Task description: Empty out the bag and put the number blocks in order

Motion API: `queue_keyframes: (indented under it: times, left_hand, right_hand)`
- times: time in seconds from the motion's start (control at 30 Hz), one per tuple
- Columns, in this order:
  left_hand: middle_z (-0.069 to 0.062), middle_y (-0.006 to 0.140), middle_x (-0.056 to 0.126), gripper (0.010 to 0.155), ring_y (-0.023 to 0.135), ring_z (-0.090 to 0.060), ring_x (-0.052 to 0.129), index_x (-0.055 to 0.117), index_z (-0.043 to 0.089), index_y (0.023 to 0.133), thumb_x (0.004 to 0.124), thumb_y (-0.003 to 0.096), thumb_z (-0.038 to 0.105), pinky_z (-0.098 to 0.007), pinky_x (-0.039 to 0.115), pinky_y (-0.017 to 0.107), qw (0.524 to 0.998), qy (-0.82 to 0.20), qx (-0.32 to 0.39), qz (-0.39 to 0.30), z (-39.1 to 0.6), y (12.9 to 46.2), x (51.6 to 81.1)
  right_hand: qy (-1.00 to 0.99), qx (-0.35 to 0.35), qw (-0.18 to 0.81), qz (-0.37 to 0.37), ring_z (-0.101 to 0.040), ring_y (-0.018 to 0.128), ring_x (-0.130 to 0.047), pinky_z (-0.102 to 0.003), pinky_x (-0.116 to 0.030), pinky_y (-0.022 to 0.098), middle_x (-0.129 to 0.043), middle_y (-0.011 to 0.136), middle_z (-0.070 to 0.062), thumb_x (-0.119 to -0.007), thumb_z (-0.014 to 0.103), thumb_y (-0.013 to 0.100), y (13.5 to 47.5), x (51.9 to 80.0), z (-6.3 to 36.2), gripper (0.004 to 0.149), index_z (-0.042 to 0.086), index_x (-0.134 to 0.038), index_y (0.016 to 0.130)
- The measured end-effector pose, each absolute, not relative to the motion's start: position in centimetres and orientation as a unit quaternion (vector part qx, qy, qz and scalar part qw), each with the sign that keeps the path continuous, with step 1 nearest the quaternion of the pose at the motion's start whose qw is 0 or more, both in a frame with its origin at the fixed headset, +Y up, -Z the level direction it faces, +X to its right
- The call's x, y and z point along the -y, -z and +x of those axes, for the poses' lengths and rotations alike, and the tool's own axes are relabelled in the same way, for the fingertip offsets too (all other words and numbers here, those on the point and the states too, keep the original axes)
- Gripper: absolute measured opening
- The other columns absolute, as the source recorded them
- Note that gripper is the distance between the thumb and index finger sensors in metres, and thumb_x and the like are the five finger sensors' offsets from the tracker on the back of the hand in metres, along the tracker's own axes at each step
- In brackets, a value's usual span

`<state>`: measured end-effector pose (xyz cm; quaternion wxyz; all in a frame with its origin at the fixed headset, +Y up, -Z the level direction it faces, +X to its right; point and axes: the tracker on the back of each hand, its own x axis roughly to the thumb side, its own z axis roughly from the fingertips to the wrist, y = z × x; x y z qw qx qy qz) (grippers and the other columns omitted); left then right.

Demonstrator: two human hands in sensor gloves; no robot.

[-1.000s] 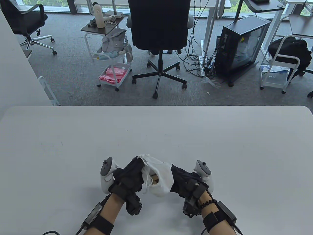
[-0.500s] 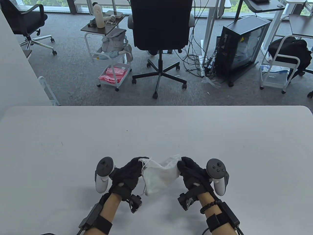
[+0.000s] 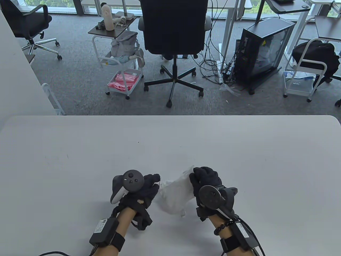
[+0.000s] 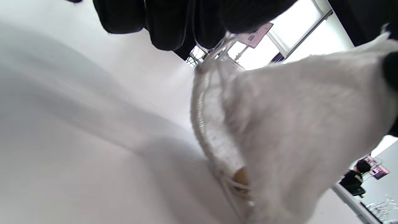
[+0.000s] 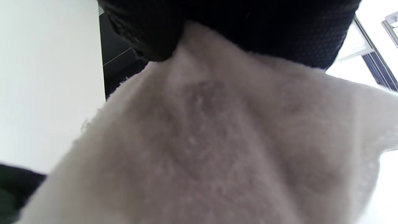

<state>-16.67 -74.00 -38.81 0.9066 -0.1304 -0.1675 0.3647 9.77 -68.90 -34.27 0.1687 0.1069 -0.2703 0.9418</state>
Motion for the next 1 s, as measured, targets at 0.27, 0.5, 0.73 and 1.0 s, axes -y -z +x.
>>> queue_keyframes:
  times: [0.27, 0.5, 0.73, 1.0]
  left_hand:
    - [-0.028, 0.116, 0.044, 0.077, 0.104, -0.059, 0.058, 0.038, 0.014, 0.116, 0.073, 0.0559, 0.047, -0.073, 0.052, 0.071, 0.888, -0.376, 0.25, -0.085, -12.1, 37.4, 72.6]
    - [-0.011, 0.105, 0.077, 0.039, 0.094, -0.042, 0.088, 0.081, 0.03, 0.093, 0.076, 0.0542, 0.035, -0.063, 0.072, 0.068, 0.874, -0.452, 0.178, -0.018, -12.8, 37.2, 73.9]
    - [-0.007, 0.104, 0.08, 0.039, 0.095, -0.039, 0.09, 0.08, 0.03, 0.093, 0.076, 0.0545, 0.035, -0.06, 0.074, 0.069, 0.834, -0.526, 0.159, -0.041, -14.7, 37.8, 74.5]
    - [-0.007, 0.104, 0.08, 0.04, 0.096, -0.039, 0.089, 0.079, 0.029, 0.094, 0.076, 0.0548, 0.034, -0.06, 0.073, 0.07, 0.834, -0.527, 0.155, -0.041, -15.3, 38.1, 74.6]
  right_hand:
    - [-0.935, 0.29, 0.127, 0.158, -0.04, 0.065, -0.095, -0.054, -0.087, 0.049, -0.087, 0.078, -0.016, -0.08, 0.032, 0.054, 32.6, 68.3, 6.4, 0.033, 0.011, -0.084, 0.079]
    - [-0.934, 0.245, 0.165, 0.2, -0.04, 0.07, -0.094, -0.055, -0.085, 0.054, -0.088, 0.082, -0.014, -0.07, 0.036, 0.055, 31.2, 68.0, 5.4, 0.04, 0.013, -0.084, 0.086]
    - [-0.923, -0.061, 0.348, 0.155, -0.062, 0.087, -0.074, -0.071, -0.069, 0.062, -0.056, 0.107, -0.036, -0.073, 0.051, 0.051, 35.0, 71.2, 11.9, 0.088, -0.004, -0.043, 0.112]
    - [-0.931, 0.042, 0.326, 0.161, -0.025, 0.047, -0.108, -0.04, -0.095, 0.037, -0.101, 0.066, -0.008, -0.082, 0.035, 0.05, 35.5, 71.2, 10.7, 0.037, 0.013, -0.09, 0.078]
